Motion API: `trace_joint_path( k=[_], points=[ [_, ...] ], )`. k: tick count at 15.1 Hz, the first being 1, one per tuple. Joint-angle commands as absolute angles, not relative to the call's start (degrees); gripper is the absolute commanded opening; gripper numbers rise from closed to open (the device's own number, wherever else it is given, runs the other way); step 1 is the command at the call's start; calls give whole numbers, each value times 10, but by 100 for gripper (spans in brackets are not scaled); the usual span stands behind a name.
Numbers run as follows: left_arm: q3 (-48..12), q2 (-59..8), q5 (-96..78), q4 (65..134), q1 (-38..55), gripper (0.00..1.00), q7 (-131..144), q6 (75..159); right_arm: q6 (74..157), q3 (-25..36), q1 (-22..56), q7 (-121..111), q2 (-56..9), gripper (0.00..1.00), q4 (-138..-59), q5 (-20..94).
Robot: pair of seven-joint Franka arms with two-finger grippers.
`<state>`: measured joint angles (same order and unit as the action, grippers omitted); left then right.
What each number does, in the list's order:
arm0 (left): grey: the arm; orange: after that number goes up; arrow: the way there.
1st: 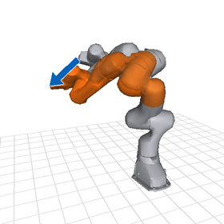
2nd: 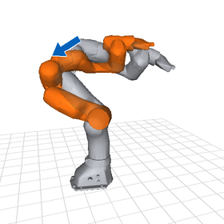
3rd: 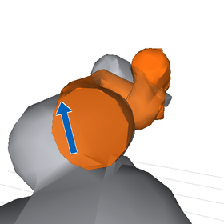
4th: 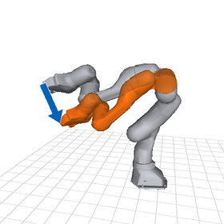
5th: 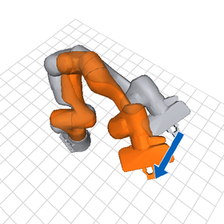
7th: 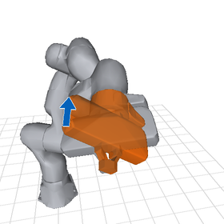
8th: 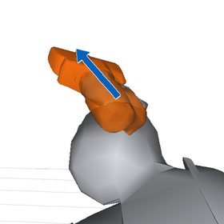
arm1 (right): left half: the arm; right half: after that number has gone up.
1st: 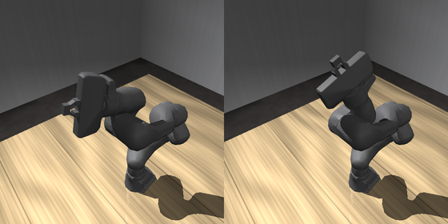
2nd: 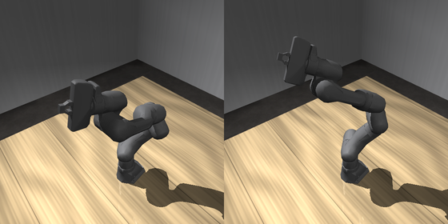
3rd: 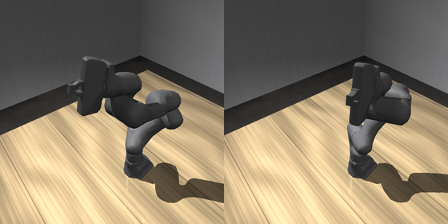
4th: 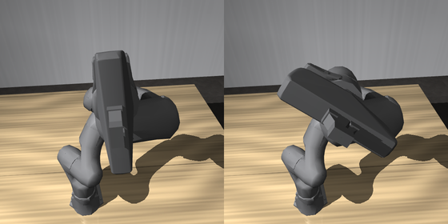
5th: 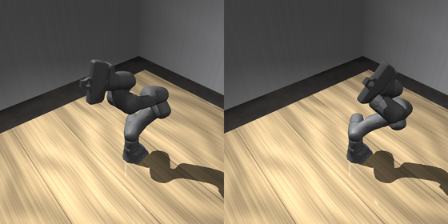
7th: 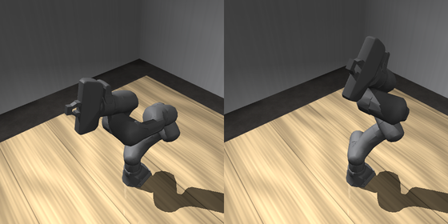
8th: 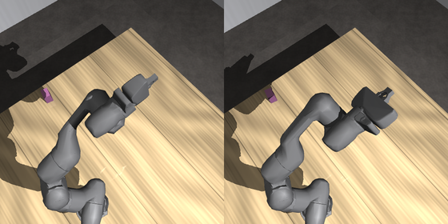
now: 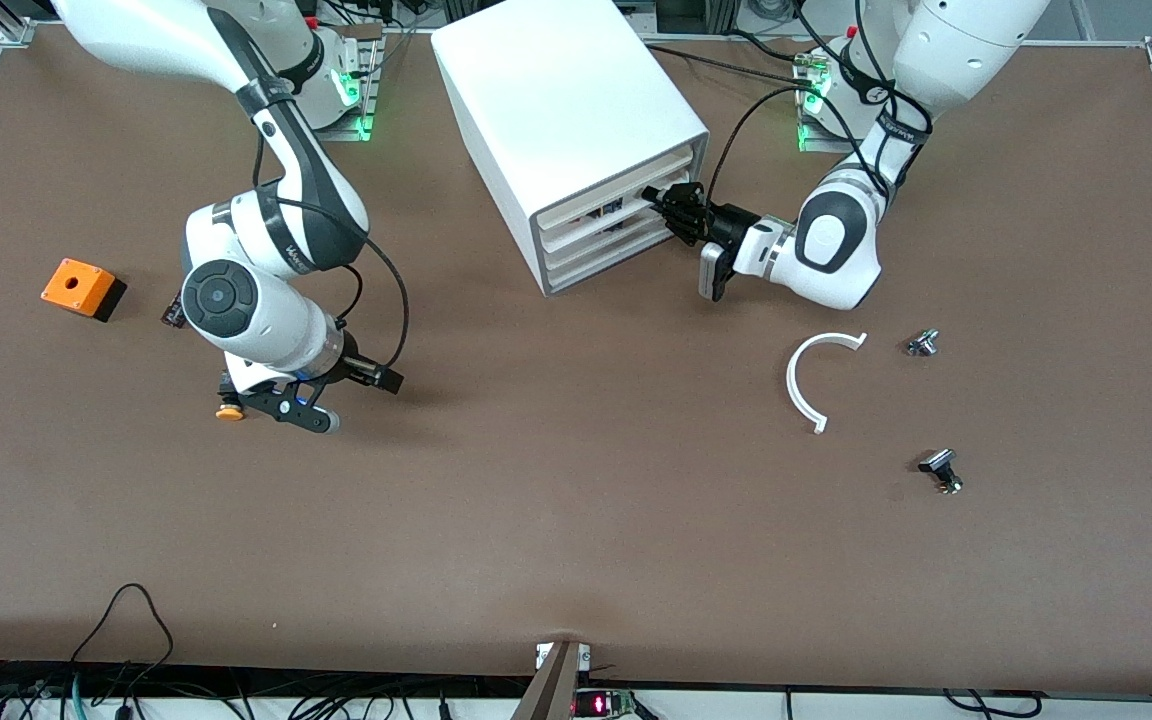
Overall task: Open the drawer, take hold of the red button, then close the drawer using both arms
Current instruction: 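Pull the cabinet drawer open with the left gripper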
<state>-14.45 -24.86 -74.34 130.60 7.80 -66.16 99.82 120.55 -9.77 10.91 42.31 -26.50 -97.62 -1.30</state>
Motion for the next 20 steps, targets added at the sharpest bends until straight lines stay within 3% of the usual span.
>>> trace_joint_path(
  k=[1, 7, 10, 16, 17, 18, 20],
  points=[
    [-149, -246, -759, 1309, 70, 0, -681, 989, 1184, -98, 128, 473, -280, 100, -937, -5],
    [-142, -254, -688, 1261, 22, 0, -655, 988, 1130, -98, 156, 546, -306, 100, -859, 31],
    [-142, -291, -627, 1203, -10, 0, -635, 990, 1128, -98, 183, 598, -307, 100, -840, 30],
    [-126, -340, -578, 1111, -21, 0, -591, 989, 1084, -97, 241, 740, -363, 100, -721, 28],
    [-126, -339, -578, 1110, -21, 23, -583, 989, 1085, -98, 249, 752, -367, 100, -713, 29],
    [-126, -338, -578, 1110, -24, 95, -581, 989, 1086, -98, 259, 771, -373, 100, -705, 29],
    [-124, -331, -564, 1099, -30, 100, -580, 985, 1088, -97, 278, 811, -388, 100, -681, 29]
  ],
)
